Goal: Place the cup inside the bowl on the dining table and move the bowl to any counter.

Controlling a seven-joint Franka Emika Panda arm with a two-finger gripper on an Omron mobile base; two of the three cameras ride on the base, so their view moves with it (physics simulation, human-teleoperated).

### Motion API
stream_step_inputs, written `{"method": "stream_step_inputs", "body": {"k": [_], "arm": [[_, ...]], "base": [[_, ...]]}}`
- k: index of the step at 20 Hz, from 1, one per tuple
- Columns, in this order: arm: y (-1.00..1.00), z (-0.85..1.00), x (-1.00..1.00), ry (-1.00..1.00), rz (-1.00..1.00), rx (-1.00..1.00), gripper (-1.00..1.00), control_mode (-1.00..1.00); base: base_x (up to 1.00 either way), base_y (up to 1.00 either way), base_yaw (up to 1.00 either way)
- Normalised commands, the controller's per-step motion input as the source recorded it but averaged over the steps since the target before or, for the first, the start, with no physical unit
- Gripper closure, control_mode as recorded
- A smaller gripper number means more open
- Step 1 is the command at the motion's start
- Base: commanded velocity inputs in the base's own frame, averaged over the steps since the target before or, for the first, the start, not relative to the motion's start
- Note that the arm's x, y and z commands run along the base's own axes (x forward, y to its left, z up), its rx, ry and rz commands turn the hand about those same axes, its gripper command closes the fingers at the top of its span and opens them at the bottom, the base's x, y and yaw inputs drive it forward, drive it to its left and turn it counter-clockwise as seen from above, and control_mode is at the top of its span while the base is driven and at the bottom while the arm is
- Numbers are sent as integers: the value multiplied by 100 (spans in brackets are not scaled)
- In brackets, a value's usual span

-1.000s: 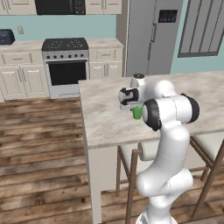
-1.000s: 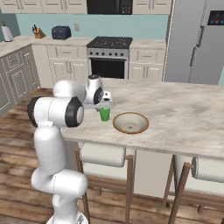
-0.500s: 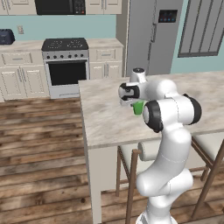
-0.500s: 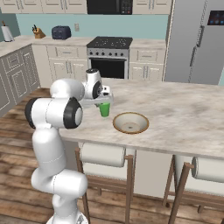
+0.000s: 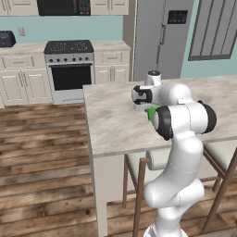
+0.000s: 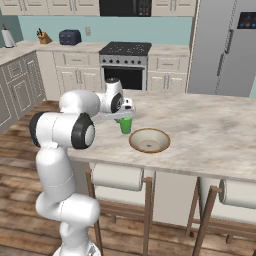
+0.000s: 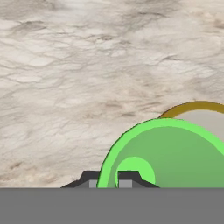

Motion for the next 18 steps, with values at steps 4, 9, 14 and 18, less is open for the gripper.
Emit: {"method": "stream_step_inputs", "body": {"k": [4,9,14,18], "arm": [[-35,7,-10,0,0,0,100,-100],[-34,2,-5,0,0,0,100,-100],[-36,0,0,0,0,0,100,-100],[-37,0,0,0,1,0,100,-100]], "base": [[0,0,0],[0,0,0],[0,0,0],[0,0,0]]}}
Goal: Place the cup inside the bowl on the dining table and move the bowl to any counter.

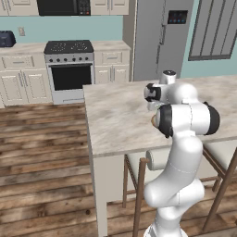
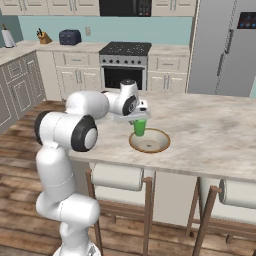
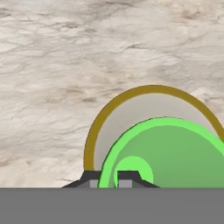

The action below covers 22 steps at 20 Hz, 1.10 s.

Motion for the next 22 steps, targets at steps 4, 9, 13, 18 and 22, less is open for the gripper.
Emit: {"method": "stream_step_inputs", "body": {"k": [4,9,13,18,22], "arm": [[-32,0,0,0,1,0,100,-100],[-22,0,0,0,1,0,100,-100],[-4,-6,0,0,1,0,100,-100],[-1,-19,0,0,1,0,100,-100],[-3,-19,0,0,2,0,100,-100]], "base": [[0,0,0],[0,0,0],[0,0,0],[0,0,0],[0,0,0]]}}
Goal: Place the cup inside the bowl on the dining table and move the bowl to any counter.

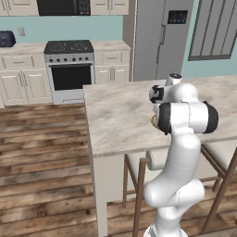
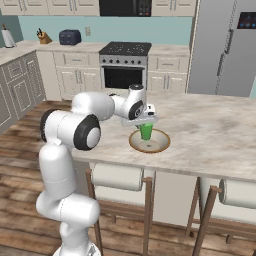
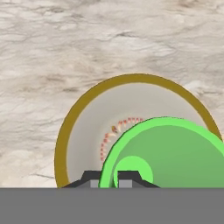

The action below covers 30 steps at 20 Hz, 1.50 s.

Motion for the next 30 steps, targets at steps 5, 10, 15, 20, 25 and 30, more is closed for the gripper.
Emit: {"method": "stream_step_inputs", "body": {"k": [5,10,15,20,25,30], "arm": [[-8,-10,0,0,2,0,100,-100],[-10,-16,0,0,2,0,100,-100],[-10,-20,0,0,2,0,100,-100],[-4,-11,-1,0,3,0,100,-100],[0,-4,-3,0,4,0,100,-100],[0,-3,-3,0,4,1,100,-100]], "base": [[0,0,0],[0,0,0],[0,0,0],[0,0,0],[0,0,0],[0,0,0]]}}
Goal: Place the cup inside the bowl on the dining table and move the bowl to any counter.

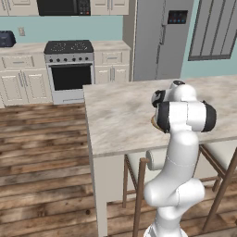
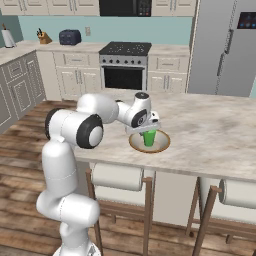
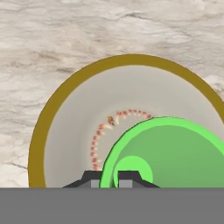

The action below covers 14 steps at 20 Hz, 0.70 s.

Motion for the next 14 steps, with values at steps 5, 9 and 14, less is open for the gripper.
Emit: {"method": "stream_step_inputs", "body": {"k": [5,9,14], "arm": [[0,-2,0,0,4,0,100,-100],[-2,-5,0,0,5,0,100,-100],[-1,-8,0,0,5,0,100,-100]], "base": [[0,0,0],[0,0,0],[0,0,0]]}}
